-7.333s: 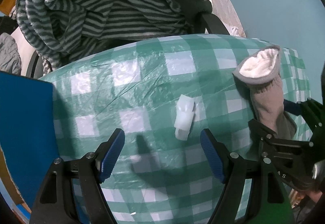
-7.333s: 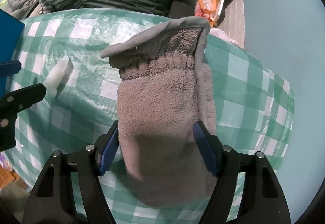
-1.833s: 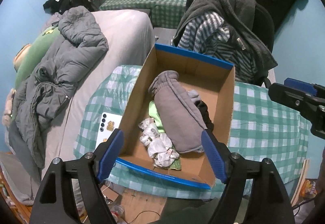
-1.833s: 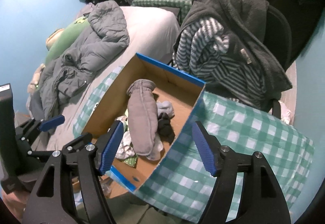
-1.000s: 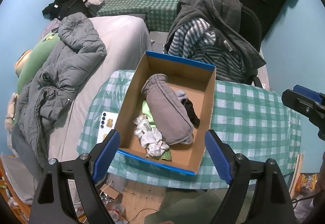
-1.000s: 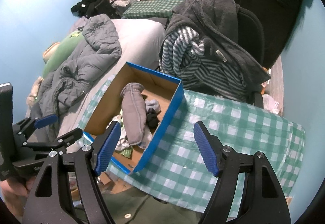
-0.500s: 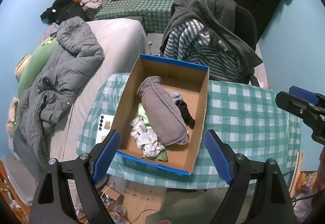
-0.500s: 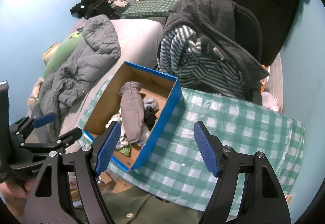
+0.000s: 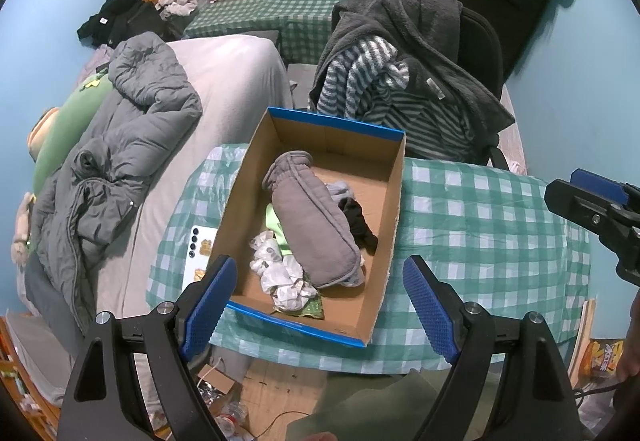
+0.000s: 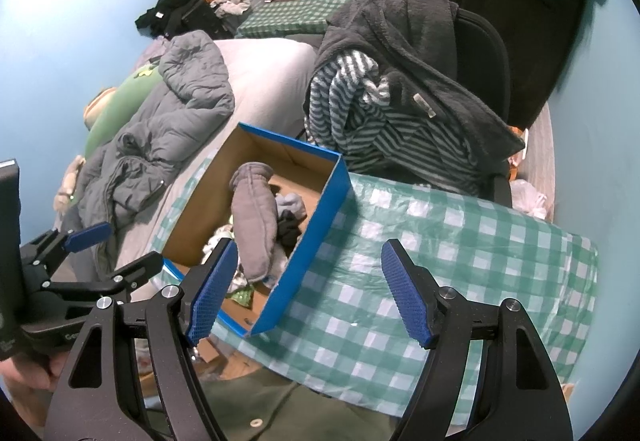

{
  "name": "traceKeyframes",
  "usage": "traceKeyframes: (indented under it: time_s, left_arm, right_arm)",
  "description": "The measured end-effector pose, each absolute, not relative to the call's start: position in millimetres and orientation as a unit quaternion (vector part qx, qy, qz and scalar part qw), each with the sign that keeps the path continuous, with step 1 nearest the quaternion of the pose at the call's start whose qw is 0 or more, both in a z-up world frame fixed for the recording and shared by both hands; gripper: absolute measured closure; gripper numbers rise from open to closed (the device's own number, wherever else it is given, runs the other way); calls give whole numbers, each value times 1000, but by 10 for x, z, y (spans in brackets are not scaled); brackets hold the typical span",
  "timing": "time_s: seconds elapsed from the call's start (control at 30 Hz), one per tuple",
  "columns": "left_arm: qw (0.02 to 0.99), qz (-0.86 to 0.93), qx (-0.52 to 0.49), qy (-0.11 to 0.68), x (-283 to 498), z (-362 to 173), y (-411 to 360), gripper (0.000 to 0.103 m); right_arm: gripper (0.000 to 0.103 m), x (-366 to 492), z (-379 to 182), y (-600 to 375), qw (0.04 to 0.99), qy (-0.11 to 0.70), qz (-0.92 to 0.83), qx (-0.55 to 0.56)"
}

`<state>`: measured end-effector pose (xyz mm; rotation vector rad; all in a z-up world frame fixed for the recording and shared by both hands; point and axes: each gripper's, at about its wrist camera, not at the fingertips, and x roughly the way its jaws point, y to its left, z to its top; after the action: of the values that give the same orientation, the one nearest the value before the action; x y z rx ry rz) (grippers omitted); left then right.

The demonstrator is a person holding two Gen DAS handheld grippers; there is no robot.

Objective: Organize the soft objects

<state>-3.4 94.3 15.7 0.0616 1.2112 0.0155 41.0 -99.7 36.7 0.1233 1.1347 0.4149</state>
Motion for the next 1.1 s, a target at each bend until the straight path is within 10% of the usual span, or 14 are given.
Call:
traceKeyframes:
  time_s: [1.1]
  left_arm:
    - [820, 14, 24, 572, 0, 169, 963, 17]
  right_arm:
    - [29, 483, 367, -929, 815, 539, 207, 51]
